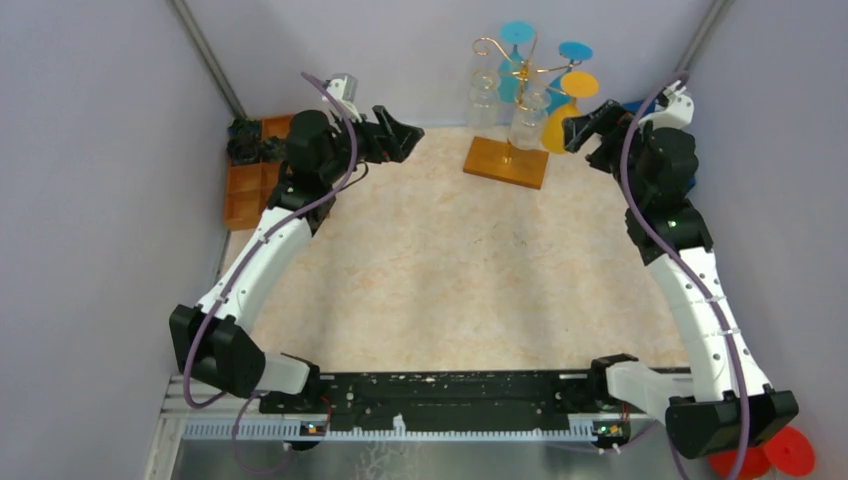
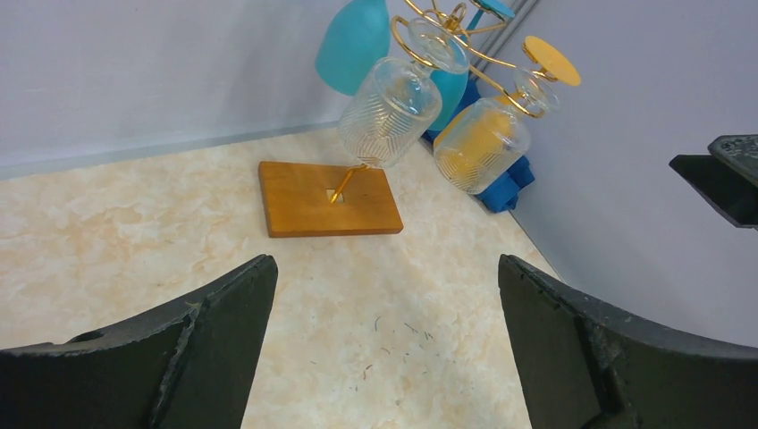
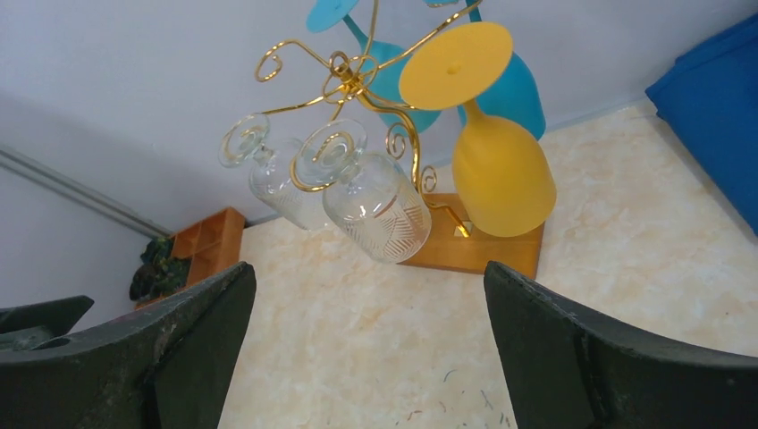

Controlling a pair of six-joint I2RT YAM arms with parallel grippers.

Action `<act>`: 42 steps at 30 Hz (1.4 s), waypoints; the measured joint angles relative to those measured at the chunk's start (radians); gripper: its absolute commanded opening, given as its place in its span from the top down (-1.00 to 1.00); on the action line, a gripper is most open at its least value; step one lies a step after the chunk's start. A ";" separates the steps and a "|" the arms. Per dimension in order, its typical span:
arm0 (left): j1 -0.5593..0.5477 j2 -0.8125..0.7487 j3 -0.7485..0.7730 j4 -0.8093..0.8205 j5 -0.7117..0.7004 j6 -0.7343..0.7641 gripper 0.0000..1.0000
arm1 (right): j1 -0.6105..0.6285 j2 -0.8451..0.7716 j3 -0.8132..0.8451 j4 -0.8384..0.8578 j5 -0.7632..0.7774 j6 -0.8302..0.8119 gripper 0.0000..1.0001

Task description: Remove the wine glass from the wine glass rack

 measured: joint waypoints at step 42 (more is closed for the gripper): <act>0.074 0.028 -0.057 0.028 0.046 -0.086 -0.99 | -0.085 0.330 0.013 0.342 -0.340 0.267 -0.21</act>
